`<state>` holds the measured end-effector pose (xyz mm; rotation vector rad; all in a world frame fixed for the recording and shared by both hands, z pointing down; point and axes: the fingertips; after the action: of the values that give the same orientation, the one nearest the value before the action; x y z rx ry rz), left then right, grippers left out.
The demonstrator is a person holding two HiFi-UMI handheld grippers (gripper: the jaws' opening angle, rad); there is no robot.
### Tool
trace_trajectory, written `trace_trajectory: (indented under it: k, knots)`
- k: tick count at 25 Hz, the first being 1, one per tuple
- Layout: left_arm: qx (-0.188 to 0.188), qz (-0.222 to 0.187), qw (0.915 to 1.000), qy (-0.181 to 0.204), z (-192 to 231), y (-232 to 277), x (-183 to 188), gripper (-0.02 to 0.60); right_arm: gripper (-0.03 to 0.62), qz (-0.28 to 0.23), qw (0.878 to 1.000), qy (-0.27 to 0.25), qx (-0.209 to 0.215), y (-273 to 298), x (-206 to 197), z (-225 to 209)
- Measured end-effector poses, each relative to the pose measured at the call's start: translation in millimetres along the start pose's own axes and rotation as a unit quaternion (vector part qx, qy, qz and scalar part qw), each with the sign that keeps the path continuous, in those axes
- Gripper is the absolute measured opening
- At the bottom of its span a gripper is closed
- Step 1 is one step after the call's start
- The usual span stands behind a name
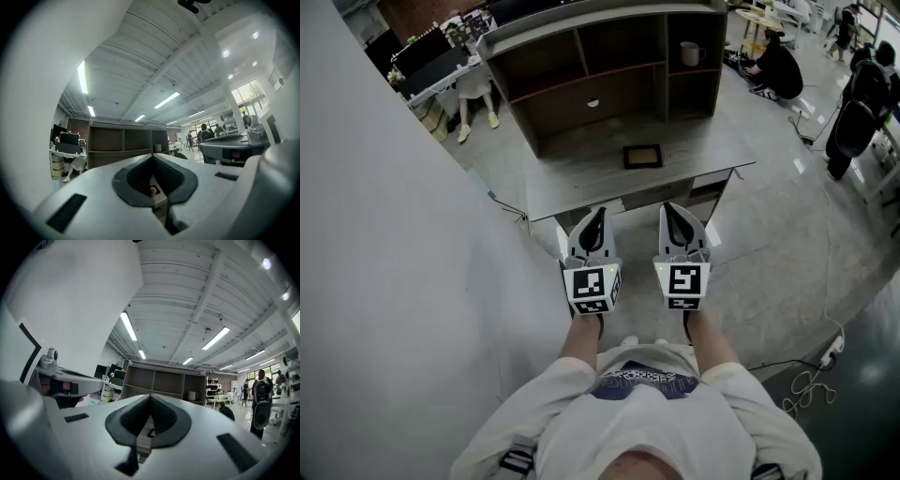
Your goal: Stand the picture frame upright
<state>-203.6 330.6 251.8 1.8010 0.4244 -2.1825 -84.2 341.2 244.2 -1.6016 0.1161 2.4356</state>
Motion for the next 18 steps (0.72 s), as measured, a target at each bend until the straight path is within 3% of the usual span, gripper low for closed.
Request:
trace_trajectory:
  k: [18]
  knots:
    - [-0.003, 0.009, 1.0, 0.003, -9.2, 9.4, -11.3, 0.006, -0.003, 0.015, 1.0, -0.006, 0.001, -3.0, -18.8, -9.7]
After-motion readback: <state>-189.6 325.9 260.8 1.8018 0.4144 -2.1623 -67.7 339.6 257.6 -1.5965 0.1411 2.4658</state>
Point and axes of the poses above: the fingertips, and each gripper's own axes: y forward along the fingers, z to its left, x out of its top, and after that the axes turned 14 degrees about -y, right-handed
